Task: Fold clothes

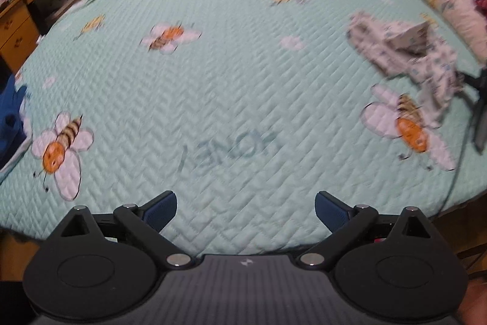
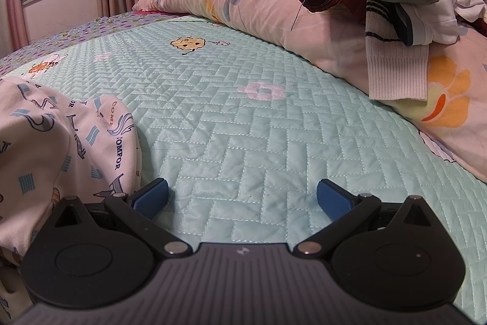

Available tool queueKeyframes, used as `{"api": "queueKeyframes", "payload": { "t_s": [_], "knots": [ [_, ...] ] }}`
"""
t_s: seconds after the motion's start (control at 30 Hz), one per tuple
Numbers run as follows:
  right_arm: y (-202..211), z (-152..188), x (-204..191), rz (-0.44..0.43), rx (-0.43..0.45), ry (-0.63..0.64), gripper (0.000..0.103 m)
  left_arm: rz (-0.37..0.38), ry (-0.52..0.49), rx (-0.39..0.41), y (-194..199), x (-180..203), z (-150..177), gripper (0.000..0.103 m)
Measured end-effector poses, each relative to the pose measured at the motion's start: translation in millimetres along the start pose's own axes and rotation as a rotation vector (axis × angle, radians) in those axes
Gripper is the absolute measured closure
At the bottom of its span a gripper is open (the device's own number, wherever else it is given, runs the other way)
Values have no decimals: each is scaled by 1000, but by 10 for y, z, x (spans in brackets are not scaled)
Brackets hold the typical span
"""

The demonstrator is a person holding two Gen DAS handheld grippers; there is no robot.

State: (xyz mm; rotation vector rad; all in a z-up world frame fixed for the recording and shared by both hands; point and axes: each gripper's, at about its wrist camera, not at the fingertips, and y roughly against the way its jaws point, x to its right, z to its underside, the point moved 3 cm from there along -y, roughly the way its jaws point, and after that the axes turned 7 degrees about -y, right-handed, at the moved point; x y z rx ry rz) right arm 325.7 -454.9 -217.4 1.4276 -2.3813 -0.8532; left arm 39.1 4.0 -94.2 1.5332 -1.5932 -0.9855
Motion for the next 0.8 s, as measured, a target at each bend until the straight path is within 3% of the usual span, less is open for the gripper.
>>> {"api": "queueKeyframes", "payload": {
  "t_s": [0.23,0.6,0.8],
  "knots": [
    [0,0,0,0,0,0,0,29,23,-156,-376,9,65,8],
    [13,12,-14,1,1,1,0,102,11,-162,-457,73,-47,8],
    [-28,11,8,-10,-4,-12,0,33,34,-161,-606,15,-171,8]
  ]
}}
